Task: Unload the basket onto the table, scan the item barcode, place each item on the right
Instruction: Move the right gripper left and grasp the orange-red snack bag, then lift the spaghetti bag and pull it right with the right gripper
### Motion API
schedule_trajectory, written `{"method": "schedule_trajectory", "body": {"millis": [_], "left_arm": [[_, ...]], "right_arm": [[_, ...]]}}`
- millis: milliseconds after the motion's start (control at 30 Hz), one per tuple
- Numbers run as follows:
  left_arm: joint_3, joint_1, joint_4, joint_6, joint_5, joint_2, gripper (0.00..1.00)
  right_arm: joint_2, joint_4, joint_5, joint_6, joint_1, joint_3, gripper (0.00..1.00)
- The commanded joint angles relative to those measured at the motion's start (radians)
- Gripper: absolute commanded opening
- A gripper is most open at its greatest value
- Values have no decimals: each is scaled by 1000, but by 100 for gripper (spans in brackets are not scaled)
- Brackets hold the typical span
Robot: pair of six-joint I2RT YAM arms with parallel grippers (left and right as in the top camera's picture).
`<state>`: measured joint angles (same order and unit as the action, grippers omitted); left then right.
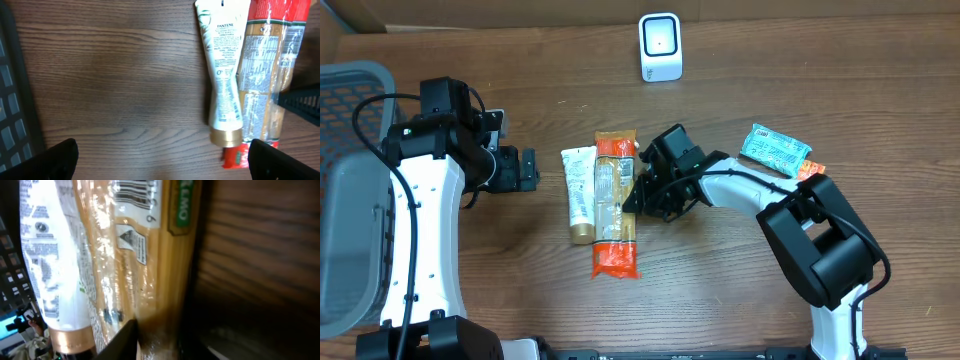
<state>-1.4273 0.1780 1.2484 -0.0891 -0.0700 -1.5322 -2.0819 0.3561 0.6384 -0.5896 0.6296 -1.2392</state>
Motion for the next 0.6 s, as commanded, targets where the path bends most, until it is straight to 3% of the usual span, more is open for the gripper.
{"method": "schedule_trajectory", "body": {"millis": [0, 333, 567], "left_arm": [[0, -2, 0, -19, 0, -2, 100], [0, -2, 0, -19, 0, -2, 100], [0, -2, 0, -19, 0, -2, 100]], "right_arm": [[-6, -3, -8, -35, 26, 18, 7], [134, 72, -63, -5, -42, 13, 4], [347, 443, -370, 107, -40, -135, 4]]}}
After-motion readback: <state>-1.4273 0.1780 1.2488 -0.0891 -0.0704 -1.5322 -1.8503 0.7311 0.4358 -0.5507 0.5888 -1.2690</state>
